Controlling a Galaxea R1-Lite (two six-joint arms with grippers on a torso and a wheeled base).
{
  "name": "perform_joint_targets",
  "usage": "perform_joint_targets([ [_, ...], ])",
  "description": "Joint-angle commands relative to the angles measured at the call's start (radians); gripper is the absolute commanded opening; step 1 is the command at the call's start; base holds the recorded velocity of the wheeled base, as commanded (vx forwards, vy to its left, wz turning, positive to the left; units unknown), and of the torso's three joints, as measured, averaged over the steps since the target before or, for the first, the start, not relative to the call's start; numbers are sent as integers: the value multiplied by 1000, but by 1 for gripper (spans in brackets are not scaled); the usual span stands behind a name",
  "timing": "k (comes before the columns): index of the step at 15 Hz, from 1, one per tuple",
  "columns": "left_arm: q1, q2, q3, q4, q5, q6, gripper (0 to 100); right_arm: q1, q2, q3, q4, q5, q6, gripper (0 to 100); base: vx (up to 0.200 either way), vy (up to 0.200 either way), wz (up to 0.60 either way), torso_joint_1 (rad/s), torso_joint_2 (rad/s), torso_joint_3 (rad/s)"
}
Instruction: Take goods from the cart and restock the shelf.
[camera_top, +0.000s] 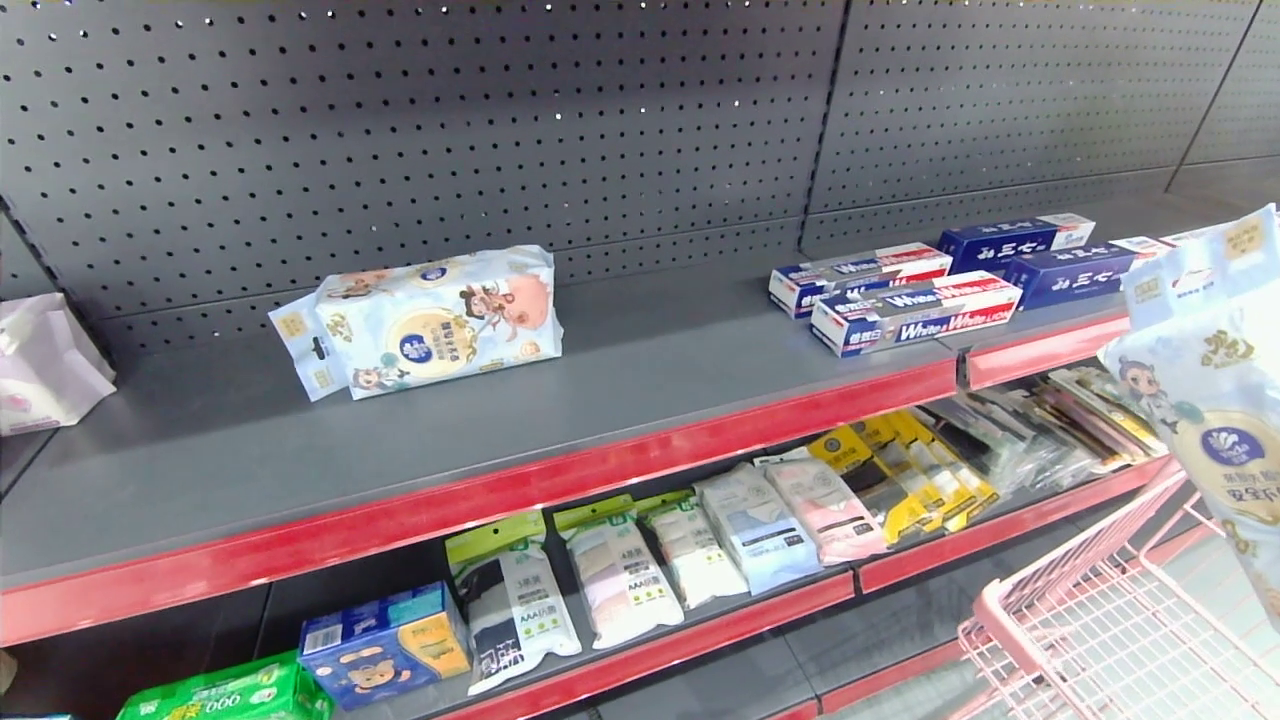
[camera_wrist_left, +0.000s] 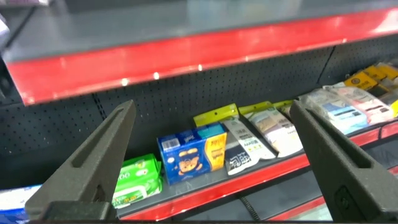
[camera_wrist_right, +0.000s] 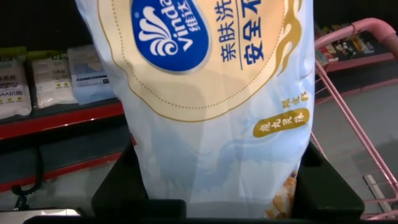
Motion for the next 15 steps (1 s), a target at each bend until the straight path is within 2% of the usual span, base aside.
perform_joint_targets([
  [1, 0, 1, 0, 0, 0, 1, 100, 1, -6, 9, 0, 0, -7, 0, 0, 0, 0, 227, -510, -271],
  [5, 0, 1, 0, 0, 0, 0, 100, 1, -7, 12, 0, 0, -13, 0, 0, 0, 0, 246, -544, -297],
  [15, 0, 1, 2, 0, 0, 0, 100, 3, 6, 12, 0, 10, -38, 0, 0, 0, 0, 180, -376, -203],
])
